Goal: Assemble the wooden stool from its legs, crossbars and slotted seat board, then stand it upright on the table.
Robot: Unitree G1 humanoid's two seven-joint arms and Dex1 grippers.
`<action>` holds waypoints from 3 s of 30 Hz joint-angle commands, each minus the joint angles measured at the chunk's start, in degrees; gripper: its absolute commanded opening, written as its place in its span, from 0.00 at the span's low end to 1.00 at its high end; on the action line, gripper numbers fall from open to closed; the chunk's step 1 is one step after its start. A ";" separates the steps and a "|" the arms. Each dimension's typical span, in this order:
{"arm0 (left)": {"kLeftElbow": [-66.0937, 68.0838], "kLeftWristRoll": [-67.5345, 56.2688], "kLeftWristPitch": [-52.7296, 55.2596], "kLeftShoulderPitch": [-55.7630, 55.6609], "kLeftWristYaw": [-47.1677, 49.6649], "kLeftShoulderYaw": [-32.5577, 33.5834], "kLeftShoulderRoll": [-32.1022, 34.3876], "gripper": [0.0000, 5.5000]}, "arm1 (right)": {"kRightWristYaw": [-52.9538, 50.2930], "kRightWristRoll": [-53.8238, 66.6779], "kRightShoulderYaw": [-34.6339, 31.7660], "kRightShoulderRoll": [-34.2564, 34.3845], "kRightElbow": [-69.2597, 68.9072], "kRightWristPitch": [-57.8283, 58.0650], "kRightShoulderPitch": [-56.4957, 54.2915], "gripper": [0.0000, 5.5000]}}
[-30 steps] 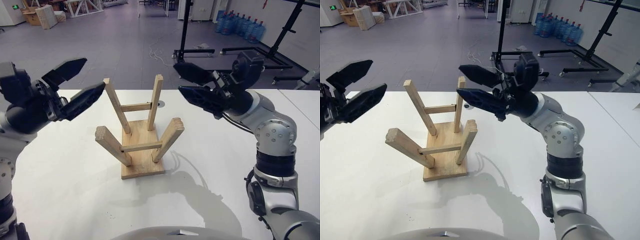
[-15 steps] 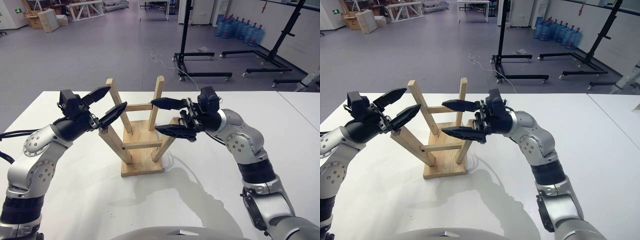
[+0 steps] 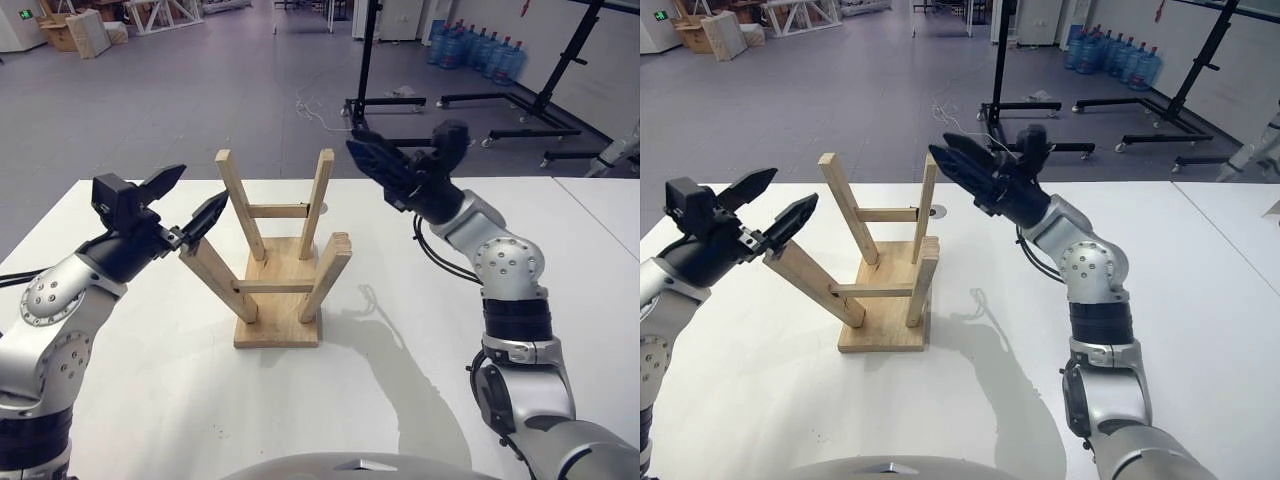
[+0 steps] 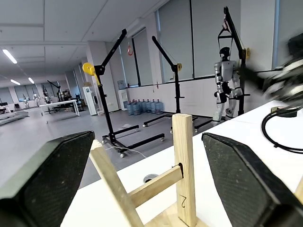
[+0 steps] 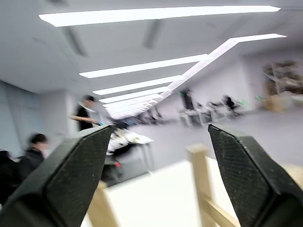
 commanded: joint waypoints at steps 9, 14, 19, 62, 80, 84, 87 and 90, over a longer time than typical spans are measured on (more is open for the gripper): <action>-9.61 2.05 0.17 12.31 6.12 11.58 -4.45 0.75 | 17.33 -12.67 11.84 -5.32 -8.61 -2.40 6.04 0.68; -10.56 0.36 -0.32 12.81 5.86 14.71 -4.82 0.75 | 24.03 -15.38 14.93 -11.05 -17.46 -4.05 8.47 0.68; -10.63 0.68 0.45 11.89 5.82 14.82 -3.70 0.75 | 21.09 -10.59 14.41 -7.04 -26.01 -0.69 2.82 0.68; -10.20 -20.80 8.63 2.52 0.11 7.78 5.43 0.75 | 32.70 -19.83 12.43 -5.51 -8.51 -7.36 13.13 0.68; -15.07 -14.32 5.81 10.23 0.68 11.81 2.52 0.75 | 35.60 -11.46 7.53 -16.55 -19.02 0.89 9.14 0.68; -14.44 -15.21 6.01 8.86 0.43 13.66 3.91 0.75 | 28.28 1.34 -0.71 -16.74 -23.33 9.96 6.25 0.68; -12.90 -16.51 6.73 5.68 0.02 13.80 6.13 0.75 | 21.43 9.24 -5.48 -15.50 -24.56 13.10 1.18 0.68; -11.74 -17.41 7.62 1.75 0.22 12.30 8.08 0.75 | 14.86 13.89 -6.89 -13.37 -25.99 14.25 -2.03 0.68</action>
